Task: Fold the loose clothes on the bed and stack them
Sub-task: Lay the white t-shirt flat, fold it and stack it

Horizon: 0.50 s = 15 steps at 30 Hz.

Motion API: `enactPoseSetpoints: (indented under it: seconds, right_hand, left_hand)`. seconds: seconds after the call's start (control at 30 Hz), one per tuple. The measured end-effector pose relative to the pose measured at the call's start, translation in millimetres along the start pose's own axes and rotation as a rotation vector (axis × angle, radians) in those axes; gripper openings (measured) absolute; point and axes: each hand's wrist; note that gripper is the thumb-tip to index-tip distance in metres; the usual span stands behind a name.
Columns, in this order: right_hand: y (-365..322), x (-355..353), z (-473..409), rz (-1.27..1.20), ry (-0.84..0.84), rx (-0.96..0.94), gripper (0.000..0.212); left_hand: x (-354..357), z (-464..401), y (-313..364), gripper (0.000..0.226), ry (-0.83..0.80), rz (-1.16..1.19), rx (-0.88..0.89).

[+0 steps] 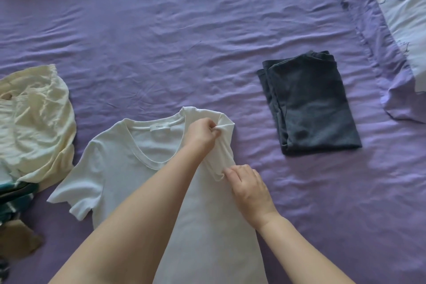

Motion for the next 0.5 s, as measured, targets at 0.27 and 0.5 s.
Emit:
enactPoseSetpoints:
  seconds: [0.27, 0.5]
  right_hand:
    - [7, -5, -1, -0.411, -0.252, 0.251, 0.024]
    - [14, 4, -18, -0.318, -0.229, 0.394, 0.046]
  left_hand:
    - [8, 10, -18, 0.021, 0.035, 0.184, 0.074]
    - [14, 39, -42, 0.017, 0.205, -0.181, 0.306]
Point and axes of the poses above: each hand's wrist, its own z-axis away from the middle knuckle, its own x-axis out of the palm, y = z × x, and after that the axes turned 5 degrees about y, right-handed
